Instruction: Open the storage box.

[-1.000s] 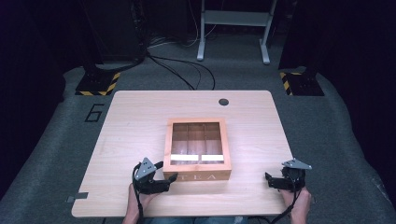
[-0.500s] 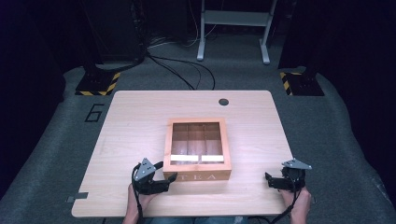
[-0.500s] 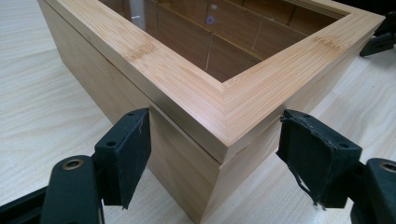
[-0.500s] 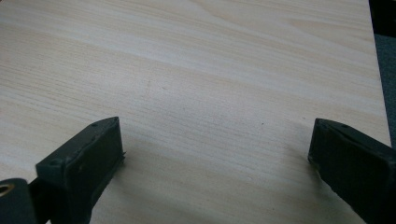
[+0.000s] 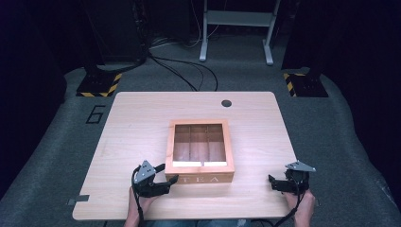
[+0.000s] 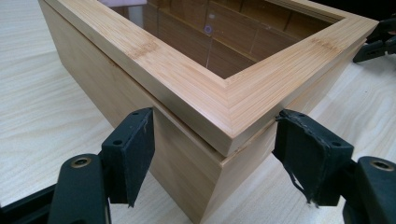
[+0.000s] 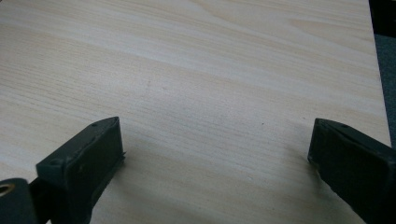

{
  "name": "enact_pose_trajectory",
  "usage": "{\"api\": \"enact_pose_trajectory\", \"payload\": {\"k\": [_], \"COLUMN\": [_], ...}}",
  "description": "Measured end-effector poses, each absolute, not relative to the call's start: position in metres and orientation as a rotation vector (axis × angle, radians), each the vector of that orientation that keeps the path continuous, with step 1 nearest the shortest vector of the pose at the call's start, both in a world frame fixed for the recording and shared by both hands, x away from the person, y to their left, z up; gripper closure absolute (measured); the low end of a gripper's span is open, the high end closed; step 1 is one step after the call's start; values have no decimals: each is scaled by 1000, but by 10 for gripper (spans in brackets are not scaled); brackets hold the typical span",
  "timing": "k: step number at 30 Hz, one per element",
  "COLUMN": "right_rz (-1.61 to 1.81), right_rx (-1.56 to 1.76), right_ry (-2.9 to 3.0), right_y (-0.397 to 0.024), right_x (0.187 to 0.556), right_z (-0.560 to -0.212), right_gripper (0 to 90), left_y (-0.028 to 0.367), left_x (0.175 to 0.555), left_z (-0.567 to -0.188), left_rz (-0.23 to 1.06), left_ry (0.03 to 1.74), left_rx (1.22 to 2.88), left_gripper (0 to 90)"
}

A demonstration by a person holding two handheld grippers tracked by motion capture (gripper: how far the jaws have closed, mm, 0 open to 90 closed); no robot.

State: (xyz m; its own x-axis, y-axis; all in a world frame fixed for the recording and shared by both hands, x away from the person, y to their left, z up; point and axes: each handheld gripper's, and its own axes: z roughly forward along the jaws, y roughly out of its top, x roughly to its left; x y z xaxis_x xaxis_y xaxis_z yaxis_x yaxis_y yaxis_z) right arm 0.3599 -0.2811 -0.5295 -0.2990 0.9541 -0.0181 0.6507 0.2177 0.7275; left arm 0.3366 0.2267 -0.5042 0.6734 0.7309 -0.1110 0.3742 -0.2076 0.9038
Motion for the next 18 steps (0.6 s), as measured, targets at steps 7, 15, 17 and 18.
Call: {"api": "enact_pose_trajectory", "payload": {"k": [7,15,17,18], "right_rz": [861,865,865,865], "right_rx": [1480,1479,1480,1480], "right_ry": [2028,2030,2029,2029], "right_y": [-281,-281,-281,-281], "right_x": [360,360,360,360], "right_z": [-529,-530,-530,-530], "right_gripper": [28,31,31,31], "left_y": [226,224,224,224], "left_x": [336,336,336,336], "left_z": [-502,-497,-496,-496], "left_rz": [438,467,471,475], "left_ry": [873,855,852,851], "left_rx": [1810,1811,1806,1803], "left_gripper": [310,316,319,319]}}
